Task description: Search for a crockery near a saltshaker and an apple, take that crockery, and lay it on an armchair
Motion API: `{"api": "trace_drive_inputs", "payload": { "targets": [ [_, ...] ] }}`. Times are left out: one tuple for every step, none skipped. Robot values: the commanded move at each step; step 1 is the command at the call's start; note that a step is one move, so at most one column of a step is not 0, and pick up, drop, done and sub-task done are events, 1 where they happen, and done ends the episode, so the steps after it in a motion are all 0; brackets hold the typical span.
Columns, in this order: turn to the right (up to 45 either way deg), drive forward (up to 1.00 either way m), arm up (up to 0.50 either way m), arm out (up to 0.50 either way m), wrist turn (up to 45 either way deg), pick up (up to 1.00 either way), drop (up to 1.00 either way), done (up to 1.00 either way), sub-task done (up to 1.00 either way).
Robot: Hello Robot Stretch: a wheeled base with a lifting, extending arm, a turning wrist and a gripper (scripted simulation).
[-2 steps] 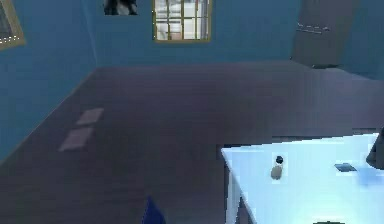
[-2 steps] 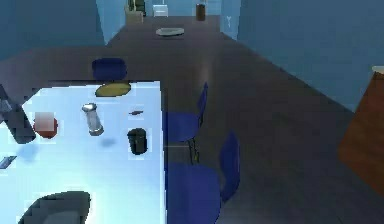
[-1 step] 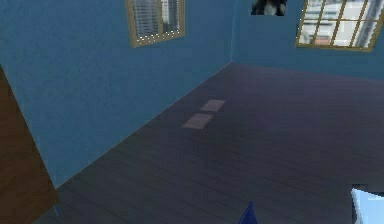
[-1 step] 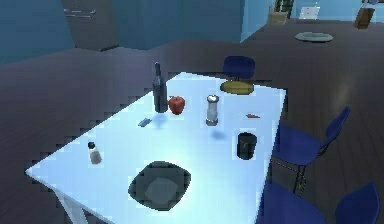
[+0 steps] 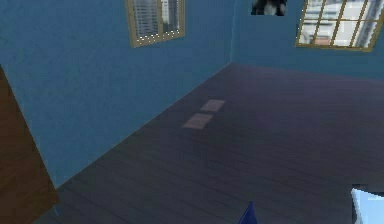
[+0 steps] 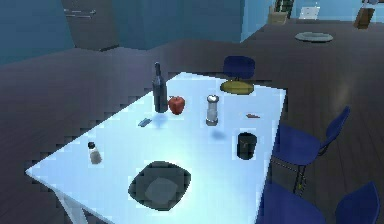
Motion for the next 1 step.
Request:
{"api": "trace_drive_inputs", "payload": {
  "targets": [
    [0.0,0.00,0.38,0.00,0.0,0.00,0.00,0.00,0.00]
  ]
}}
